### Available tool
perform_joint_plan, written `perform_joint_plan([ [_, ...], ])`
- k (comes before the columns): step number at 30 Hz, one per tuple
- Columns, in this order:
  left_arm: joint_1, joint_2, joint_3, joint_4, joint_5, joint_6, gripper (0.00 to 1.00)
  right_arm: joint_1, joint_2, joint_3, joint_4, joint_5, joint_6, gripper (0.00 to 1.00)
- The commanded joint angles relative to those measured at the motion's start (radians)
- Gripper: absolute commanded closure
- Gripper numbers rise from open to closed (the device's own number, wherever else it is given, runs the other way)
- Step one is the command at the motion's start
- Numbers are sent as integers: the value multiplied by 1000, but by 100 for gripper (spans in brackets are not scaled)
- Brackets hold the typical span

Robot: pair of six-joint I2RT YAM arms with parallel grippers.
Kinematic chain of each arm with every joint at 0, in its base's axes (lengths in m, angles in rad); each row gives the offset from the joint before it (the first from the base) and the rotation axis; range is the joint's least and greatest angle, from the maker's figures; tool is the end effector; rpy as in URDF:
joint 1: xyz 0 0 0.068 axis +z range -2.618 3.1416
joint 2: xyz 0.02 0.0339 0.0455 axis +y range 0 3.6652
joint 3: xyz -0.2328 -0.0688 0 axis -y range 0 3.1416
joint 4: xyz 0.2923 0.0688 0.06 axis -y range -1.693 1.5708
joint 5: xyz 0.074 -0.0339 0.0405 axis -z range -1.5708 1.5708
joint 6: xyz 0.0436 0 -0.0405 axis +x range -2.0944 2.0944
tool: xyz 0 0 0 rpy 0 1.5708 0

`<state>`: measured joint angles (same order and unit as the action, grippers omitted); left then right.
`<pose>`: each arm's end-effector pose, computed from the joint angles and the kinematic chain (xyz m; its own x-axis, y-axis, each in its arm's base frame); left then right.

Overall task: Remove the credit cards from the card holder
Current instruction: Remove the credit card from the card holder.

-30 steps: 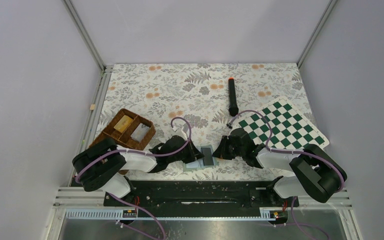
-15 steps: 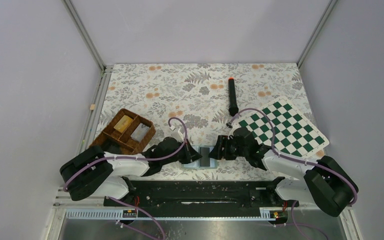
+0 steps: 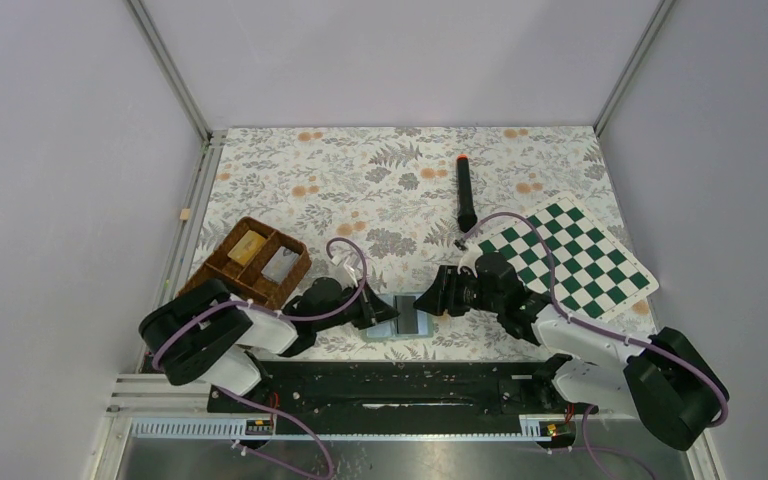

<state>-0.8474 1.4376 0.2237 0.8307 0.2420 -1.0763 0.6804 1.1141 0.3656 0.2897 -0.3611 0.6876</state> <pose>0.1612 -0.1983 0.0478 -0.8875 -0.2860 -0.3613 0.1973 0.4726 -0.8589 0.2043 0.1851 0.1166 -0.7958 0.1198 -0.5935 -0.4266 0.5848 0.6900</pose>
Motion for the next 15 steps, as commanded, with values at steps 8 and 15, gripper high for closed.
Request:
perform_joint_plan([
  [8, 41, 171, -63, 501, 124, -144, 100, -12, 99, -21, 186, -112, 80, 44],
  [15, 49, 228, -68, 568, 143, -160, 100, -39, 168, -42, 236, -117, 117, 44],
])
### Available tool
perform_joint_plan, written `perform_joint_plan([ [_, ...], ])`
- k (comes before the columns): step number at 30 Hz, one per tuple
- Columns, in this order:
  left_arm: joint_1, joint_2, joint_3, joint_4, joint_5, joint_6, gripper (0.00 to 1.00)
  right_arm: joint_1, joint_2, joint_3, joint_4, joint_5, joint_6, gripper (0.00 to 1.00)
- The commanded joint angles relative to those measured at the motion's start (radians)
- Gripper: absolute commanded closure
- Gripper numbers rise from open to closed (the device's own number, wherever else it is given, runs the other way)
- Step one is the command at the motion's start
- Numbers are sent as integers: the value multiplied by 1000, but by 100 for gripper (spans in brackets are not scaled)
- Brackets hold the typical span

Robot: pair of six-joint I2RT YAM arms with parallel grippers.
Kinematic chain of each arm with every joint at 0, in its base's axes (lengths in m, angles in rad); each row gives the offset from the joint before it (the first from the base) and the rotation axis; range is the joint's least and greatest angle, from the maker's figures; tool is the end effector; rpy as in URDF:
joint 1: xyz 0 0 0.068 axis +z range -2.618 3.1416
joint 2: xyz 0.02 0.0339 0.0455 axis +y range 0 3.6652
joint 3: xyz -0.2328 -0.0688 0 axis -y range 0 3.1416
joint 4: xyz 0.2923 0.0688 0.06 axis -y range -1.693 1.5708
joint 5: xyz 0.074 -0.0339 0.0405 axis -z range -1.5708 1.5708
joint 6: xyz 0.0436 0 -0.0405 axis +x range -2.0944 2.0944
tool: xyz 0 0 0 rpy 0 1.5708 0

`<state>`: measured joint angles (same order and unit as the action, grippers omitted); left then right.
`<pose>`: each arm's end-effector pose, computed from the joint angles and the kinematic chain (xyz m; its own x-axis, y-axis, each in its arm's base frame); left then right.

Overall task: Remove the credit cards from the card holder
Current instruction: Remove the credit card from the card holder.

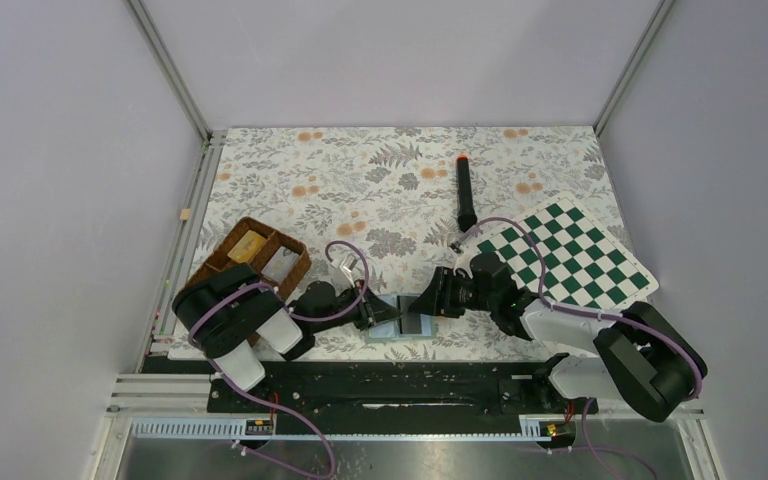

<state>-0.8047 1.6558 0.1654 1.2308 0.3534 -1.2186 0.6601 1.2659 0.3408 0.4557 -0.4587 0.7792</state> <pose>0.1514 -0.1792 0.0294 -0.9137 -0.3205 -0.2500 0.1462 0.3149 -0.9378 0.2052 0.1837 0.0871 -0.8598 0.1302 -0.4938 -0.3620 0.5266 0.7692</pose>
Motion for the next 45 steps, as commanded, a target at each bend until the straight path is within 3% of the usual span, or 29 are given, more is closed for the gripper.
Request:
perform_joint_plan([
  [1, 8, 8, -12, 168, 29, -15, 100, -21, 20, -21, 69, -16, 24, 44],
  [18, 42, 7, -48, 180, 24, -18, 100, -44, 97, -46, 119, -17, 29, 46],
  [25, 44, 21, -53, 172, 17, -22, 100, -53, 109, -43, 137, -34, 25, 72],
  [32, 45, 18, -53, 179, 24, -20, 100, -55, 137, -47, 196, -73, 45, 73],
  [37, 46, 19, -56, 179, 24, -19, 100, -61, 140, -51, 194, -63, 50, 100],
  [45, 107, -5, -108, 161, 19, -26, 100, -76, 118, -47, 92, -1, 19, 100],
])
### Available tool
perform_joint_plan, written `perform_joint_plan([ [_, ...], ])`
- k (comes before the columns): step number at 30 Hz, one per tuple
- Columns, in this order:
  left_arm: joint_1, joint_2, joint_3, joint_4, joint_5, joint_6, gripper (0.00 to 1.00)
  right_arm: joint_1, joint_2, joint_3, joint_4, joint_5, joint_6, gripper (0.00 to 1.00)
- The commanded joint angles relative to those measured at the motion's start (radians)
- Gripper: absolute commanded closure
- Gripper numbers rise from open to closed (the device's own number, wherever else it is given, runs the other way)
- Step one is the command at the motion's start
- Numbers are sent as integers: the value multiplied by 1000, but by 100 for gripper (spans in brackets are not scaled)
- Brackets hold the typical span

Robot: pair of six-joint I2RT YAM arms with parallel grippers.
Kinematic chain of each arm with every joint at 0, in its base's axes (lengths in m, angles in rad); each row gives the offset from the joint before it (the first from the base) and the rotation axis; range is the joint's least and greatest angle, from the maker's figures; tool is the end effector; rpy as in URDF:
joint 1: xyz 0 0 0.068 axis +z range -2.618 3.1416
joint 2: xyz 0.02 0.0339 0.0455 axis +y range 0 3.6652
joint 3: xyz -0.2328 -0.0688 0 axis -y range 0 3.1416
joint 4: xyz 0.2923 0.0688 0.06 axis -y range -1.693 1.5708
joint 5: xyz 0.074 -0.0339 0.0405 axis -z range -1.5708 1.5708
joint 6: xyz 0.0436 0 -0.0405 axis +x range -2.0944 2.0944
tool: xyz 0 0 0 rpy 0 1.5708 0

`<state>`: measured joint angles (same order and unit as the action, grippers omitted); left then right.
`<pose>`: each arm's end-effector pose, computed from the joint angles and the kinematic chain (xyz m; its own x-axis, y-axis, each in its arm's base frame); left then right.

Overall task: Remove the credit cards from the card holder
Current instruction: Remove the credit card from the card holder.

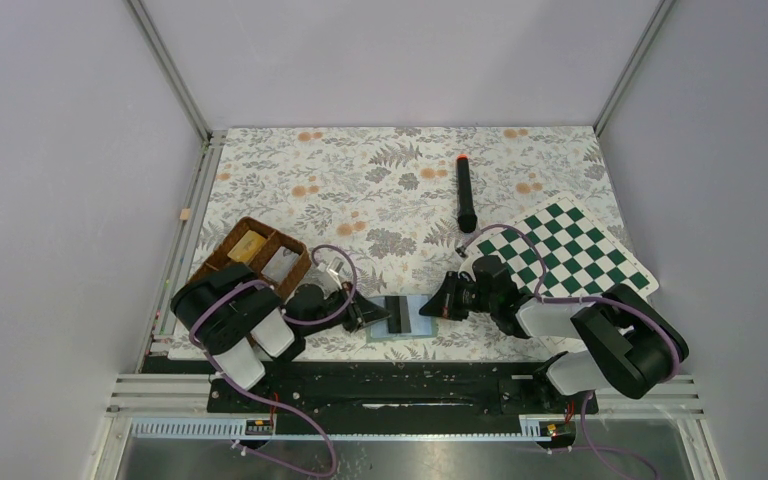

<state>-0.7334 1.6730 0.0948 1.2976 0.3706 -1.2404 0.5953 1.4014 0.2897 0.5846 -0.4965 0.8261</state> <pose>0.1467 -0.1535 0.0206 -0.9015 -0.3745 -0.2169 0.0917 0.3244 -0.9415 0.2046 0.1636 0.0510 -0.8955 0.1744 -0.4096 -0.2589 0.5443 0.7979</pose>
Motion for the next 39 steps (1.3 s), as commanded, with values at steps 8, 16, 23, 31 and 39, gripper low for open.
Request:
perform_joint_plan([
  [8, 71, -61, -80, 45, -9, 14, 100, -11, -10, 24, -92, 59, -57, 100],
  [16, 73, -271, -79, -207, -39, 57, 100, -11, -121, 70, -270, 111, -116, 72],
  [23, 71, -683, 58, -919, -166, 135, 100, -11, -303, 177, -496, 202, -274, 62],
  [31, 72, -948, 169, -1282, -248, -49, 100, 107, -449, 194, -265, 263, -589, 55],
  [39, 73, -960, 204, -1320, -214, -293, 100, 407, -491, 14, 120, 382, -1242, 44],
])
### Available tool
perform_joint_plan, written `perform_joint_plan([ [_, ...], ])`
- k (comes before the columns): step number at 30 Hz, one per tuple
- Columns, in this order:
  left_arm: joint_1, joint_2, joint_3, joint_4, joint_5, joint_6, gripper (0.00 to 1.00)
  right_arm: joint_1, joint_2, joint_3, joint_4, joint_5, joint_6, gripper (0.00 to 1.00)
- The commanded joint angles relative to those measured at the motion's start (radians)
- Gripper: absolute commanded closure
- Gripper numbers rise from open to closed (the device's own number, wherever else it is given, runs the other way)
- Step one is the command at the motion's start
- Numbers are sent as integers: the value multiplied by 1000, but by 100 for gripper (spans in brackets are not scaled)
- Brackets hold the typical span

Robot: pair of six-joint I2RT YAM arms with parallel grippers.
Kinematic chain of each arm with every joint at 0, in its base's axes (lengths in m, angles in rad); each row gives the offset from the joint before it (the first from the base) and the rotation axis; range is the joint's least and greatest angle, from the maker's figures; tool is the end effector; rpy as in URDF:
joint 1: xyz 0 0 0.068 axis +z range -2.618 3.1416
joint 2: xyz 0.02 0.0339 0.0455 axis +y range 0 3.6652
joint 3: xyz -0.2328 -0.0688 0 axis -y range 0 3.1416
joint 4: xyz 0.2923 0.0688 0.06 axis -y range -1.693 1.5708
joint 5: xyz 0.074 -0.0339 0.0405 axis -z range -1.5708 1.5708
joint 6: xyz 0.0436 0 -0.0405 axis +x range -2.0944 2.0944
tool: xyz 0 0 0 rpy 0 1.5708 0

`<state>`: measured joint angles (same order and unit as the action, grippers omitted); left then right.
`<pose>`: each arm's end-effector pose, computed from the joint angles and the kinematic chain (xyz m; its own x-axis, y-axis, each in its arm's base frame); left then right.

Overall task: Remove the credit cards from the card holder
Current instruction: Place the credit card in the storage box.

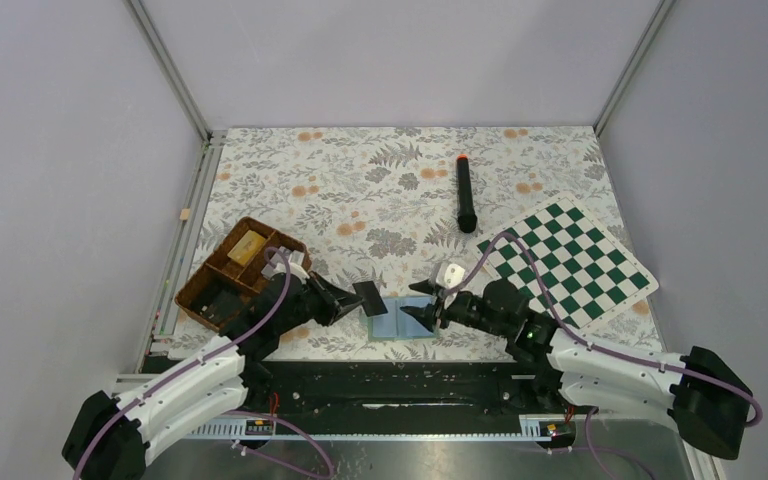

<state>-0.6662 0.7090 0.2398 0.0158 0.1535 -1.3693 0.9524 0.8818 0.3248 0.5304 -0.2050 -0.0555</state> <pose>0.1817 -0.1513 0.1351 -0.7732 -0.6238 -0.1143 -0.1935 0.4037 -0.8942 0.1484 0.2239 0.1865 0.0354 -0.0439 -0.9984 -0.9152 0.4000 -0.0500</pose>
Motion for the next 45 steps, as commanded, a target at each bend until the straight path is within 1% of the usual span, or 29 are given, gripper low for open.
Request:
perform_joint_plan([
  [1, 7, 10, 62, -30, 15, -178, 100, 65, 41, -38, 199, 84, -410, 43],
  [4, 5, 30, 74, -21, 42, -196, 100, 123, 82, -77, 267, 91, -555, 43],
  [7, 6, 36, 65, -21, 50, -225, 100, 189, 143, -50, 244, 157, -641, 44],
  [9, 5, 34, 44, 12, 58, -252, 100, 239, 191, -34, 240, 196, -697, 43],
  [11, 6, 28, 28, 36, 60, -273, 100, 276, 241, -28, 293, 272, -740, 43],
  [15, 5, 16, 25, 27, 58, -277, 100, 334, 334, 21, 314, 386, -822, 44],
  [18, 6, 10, 31, 17, 63, -279, 100, 364, 412, 27, 422, 477, -875, 45],
  [20, 5, 8, 34, 9, 65, -280, 100, 380, 446, 28, 485, 520, -898, 46],
  [23, 5, 4, 39, -6, 60, -282, 100, 403, 484, 35, 521, 546, -935, 48],
  [25, 4, 3, 40, -8, 60, -283, 100, 417, 501, 37, 536, 558, -949, 57],
  [26, 5, 2, 41, -8, 59, -284, 100, 425, 508, 36, 551, 567, -952, 66],
  [27, 4, 2, 42, -8, 59, -284, 100, 430, 513, 32, 569, 574, -954, 78],
  [28, 5, 1, 45, -7, 60, -281, 100, 435, 514, 28, 584, 579, -954, 92],
  [29, 4, 1, 46, -3, 58, -274, 100, 438, 512, 23, 596, 581, -946, 100],
  [31, 5, 1, 46, 26, 58, -246, 100, 439, 495, 18, 589, 581, -899, 100],
  [32, 5, 1, 46, 44, 63, -228, 97, 439, 479, 19, 563, 577, -866, 100],
  [33, 5, 0, 49, 58, 71, -209, 86, 440, 458, 23, 523, 575, -831, 100],
  [34, 6, 0, 54, 70, 75, -181, 68, 439, 435, 31, 475, 577, -787, 100],
  [35, 6, -1, 62, 68, 78, -143, 59, 440, 408, 39, 420, 579, -741, 100],
  [37, 6, -6, 95, 23, 66, -49, 49, 439, 344, 50, 330, 596, -651, 100],
  [38, 6, -7, 120, -8, 58, -2, 45, 438, 320, 49, 302, 604, -615, 100],
  [40, 5, -13, 170, -93, 46, 91, 40, 437, 279, 44, 245, 629, -548, 100],
  [43, 6, -38, 226, -153, 24, 226, 37, 424, 185, 56, 102, 659, -381, 100],
  [45, 5, -69, 230, -129, 22, 314, 38, 371, 105, 87, -46, 608, -223, 100],
])
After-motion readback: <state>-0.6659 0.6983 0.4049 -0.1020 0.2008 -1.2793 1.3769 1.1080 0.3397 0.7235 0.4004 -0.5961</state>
